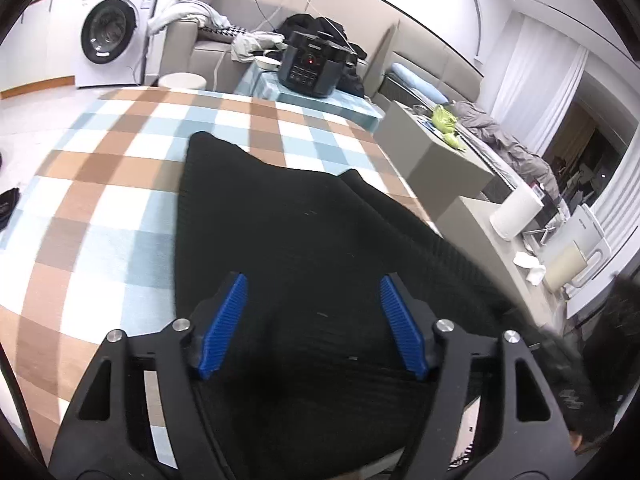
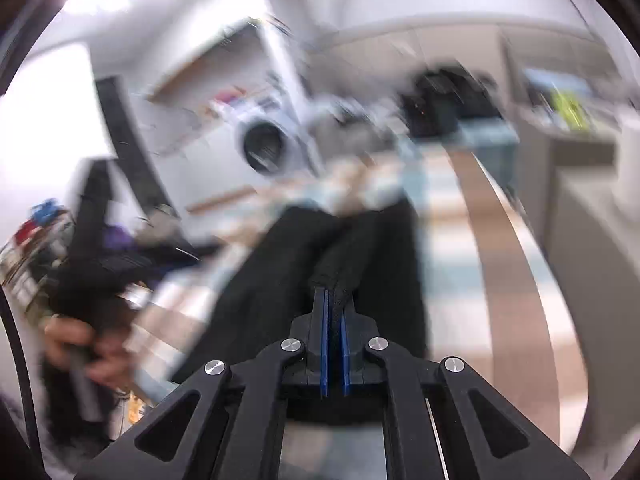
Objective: Fold small clothes
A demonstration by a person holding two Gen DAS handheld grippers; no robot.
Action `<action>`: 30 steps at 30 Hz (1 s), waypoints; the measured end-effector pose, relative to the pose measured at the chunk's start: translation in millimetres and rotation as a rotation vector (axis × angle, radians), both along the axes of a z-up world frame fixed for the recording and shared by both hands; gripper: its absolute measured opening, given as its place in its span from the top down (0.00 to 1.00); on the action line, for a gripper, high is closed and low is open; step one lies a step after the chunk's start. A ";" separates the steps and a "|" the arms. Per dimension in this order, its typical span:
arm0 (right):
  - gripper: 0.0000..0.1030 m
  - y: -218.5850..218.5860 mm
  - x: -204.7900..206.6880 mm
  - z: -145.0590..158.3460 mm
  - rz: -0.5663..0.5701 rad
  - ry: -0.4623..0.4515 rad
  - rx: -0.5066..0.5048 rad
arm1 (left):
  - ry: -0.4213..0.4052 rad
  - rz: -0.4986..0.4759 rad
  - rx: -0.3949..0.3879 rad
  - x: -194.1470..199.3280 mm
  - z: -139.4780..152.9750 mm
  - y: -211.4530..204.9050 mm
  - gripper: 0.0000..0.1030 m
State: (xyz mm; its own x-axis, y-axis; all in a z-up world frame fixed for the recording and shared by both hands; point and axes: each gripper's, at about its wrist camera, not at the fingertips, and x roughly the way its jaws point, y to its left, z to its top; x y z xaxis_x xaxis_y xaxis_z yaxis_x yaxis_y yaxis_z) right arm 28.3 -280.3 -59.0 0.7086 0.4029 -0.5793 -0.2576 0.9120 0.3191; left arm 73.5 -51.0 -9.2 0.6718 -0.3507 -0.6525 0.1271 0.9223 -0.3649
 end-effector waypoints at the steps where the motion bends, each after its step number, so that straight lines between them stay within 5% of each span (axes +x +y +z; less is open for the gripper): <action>1: 0.96 -2.2 5.3 -15.6 -0.017 0.058 -0.024 | 0.012 -0.001 0.004 0.5 -3.9 2.1 0.35; 4: 0.94 -12.9 18.9 -48.2 -0.036 0.213 0.012 | 0.053 -0.009 0.000 1.2 -21.4 6.9 0.35; 8: 0.71 -33.6 15.4 -39.3 -0.059 0.172 0.094 | 0.089 -0.009 0.027 1.6 -43.8 4.0 0.35; 10: 0.68 -39.6 24.2 -36.8 -0.055 0.158 0.121 | 0.107 0.012 0.026 1.4 -54.0 9.6 0.35; 22: 0.68 -4.5 87.4 -60.6 0.036 0.277 0.122 | 0.169 0.093 -0.059 19.4 -91.3 49.5 0.36; 26: 0.73 12.6 88.0 -61.6 0.067 0.269 0.090 | 0.154 0.111 -0.089 27.8 -96.6 53.7 0.52; 30: 0.73 33.7 86.9 -62.9 0.107 0.288 0.112 | 0.150 0.130 -0.062 28.6 -96.8 65.7 0.57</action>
